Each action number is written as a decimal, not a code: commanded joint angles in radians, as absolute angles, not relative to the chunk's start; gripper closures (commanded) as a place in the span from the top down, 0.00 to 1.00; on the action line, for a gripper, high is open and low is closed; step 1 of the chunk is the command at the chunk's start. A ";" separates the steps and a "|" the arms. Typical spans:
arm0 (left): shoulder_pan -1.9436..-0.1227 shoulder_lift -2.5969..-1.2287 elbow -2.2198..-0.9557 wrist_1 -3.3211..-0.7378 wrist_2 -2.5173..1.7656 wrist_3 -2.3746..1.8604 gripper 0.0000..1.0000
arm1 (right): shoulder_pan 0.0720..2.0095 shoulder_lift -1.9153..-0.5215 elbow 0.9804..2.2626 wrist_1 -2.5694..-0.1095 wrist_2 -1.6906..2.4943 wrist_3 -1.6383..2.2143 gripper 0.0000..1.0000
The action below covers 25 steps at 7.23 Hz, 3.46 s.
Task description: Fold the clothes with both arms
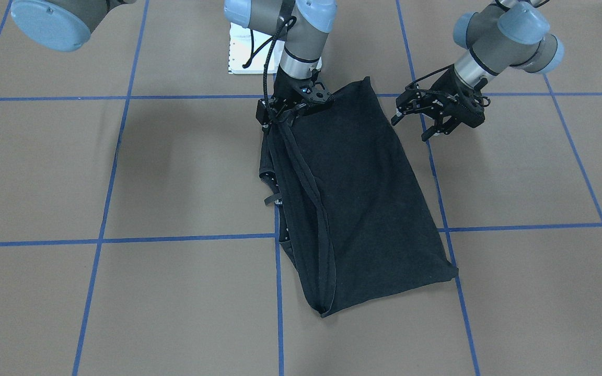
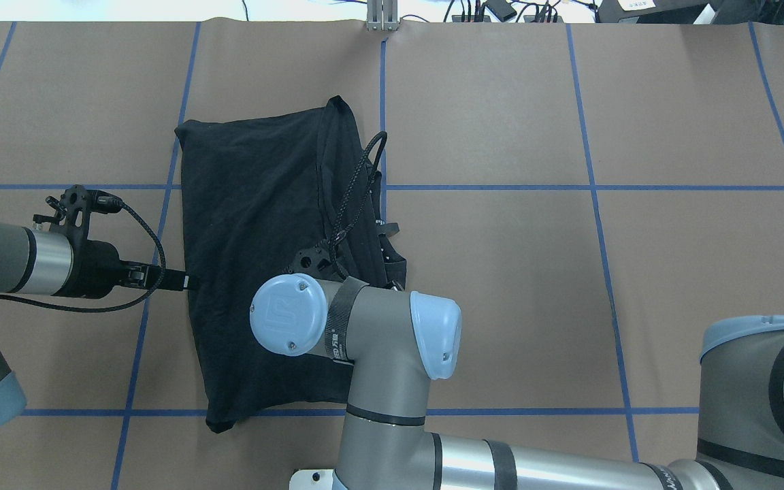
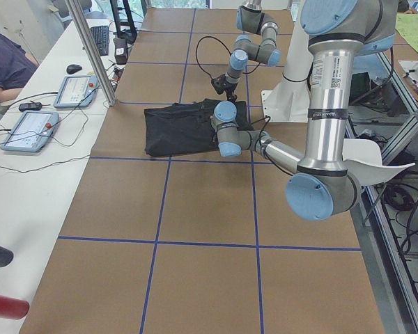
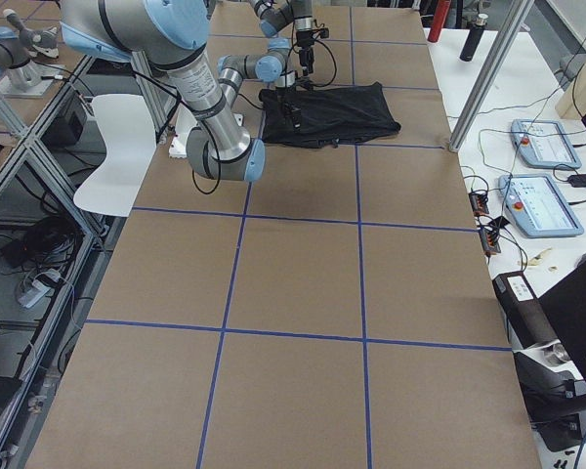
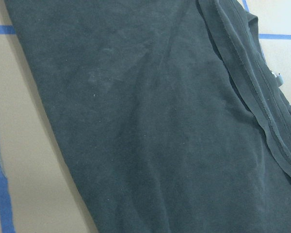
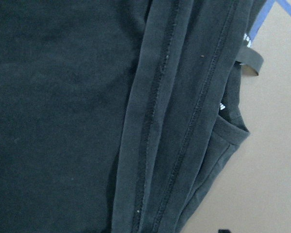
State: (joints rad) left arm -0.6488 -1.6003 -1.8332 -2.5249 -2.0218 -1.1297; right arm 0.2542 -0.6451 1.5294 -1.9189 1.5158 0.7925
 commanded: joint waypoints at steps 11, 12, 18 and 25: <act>-0.649 -1.615 -1.833 -2.523 -2.022 -1.135 1.00 | 0.254 -0.653 1.525 -1.908 1.567 0.828 0.00; -0.649 -1.617 -1.833 -2.523 -2.020 -1.135 1.00 | 0.274 -0.678 1.543 -1.907 1.654 0.906 0.00; -0.649 -1.624 -1.827 -2.523 -2.020 -1.140 1.00 | 0.251 -0.808 1.701 -1.898 1.687 1.092 0.50; -0.647 -1.641 -1.827 -2.523 -2.022 -1.141 1.00 | 0.386 -0.636 1.385 -1.717 1.690 1.073 1.00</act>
State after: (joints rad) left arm -0.6473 -1.6384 -1.8270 -2.5234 -2.0214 -1.1407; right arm 0.3641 -0.7028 1.5152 -1.7820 1.6904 1.1019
